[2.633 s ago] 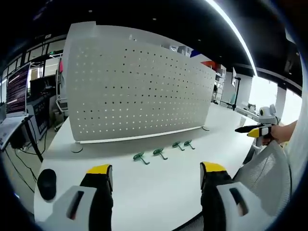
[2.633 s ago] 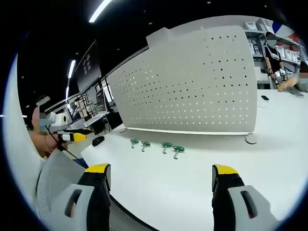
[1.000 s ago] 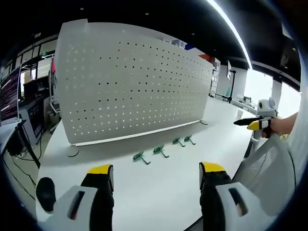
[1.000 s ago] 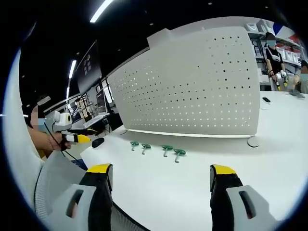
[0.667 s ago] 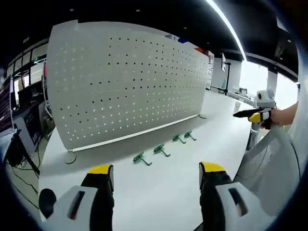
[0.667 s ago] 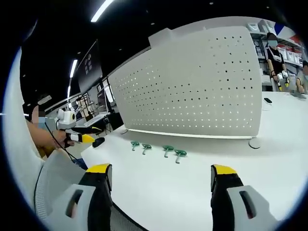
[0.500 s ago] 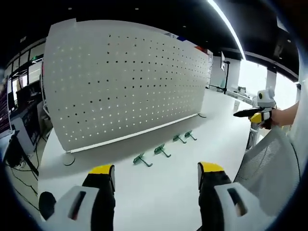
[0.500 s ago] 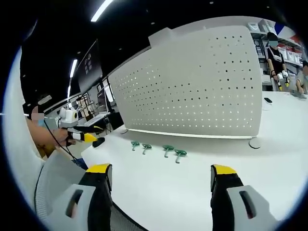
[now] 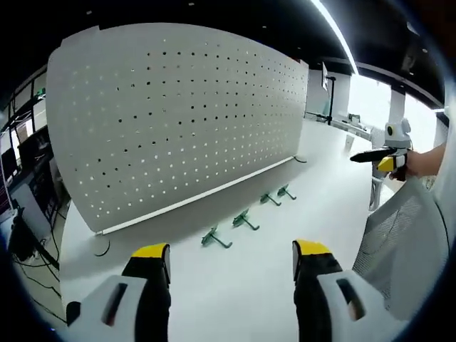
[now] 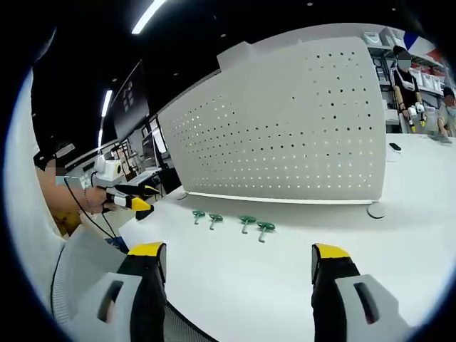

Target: Insert the hook assembly into the mounting plate slot until the hook locks in place.

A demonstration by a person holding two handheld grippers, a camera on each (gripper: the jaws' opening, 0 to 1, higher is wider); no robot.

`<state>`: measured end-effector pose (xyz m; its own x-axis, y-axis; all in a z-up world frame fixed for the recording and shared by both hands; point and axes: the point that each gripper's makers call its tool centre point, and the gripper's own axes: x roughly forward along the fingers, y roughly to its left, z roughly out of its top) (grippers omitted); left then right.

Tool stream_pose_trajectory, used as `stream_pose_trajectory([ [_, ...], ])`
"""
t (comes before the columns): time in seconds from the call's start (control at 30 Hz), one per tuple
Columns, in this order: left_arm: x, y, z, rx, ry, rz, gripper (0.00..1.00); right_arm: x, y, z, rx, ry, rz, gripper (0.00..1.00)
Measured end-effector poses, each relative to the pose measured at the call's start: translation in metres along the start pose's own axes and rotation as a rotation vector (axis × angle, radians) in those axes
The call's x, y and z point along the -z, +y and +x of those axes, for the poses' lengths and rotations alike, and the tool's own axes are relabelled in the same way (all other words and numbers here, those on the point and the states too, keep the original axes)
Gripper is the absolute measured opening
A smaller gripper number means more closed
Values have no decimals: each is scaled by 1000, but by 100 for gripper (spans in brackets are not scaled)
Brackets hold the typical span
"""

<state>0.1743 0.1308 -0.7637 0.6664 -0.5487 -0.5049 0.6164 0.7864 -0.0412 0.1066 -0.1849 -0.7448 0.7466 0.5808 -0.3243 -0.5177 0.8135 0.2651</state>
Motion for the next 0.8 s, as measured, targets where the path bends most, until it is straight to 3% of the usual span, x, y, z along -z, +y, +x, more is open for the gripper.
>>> stream_pose_trajectory([
  [0.53,-10,12,16,53,47,45,75,-3,-1,1,4,-1,15,80],
  [0.8,-7,14,27,92,115,109,74,0,-3,-1,7,9,17,79],
])
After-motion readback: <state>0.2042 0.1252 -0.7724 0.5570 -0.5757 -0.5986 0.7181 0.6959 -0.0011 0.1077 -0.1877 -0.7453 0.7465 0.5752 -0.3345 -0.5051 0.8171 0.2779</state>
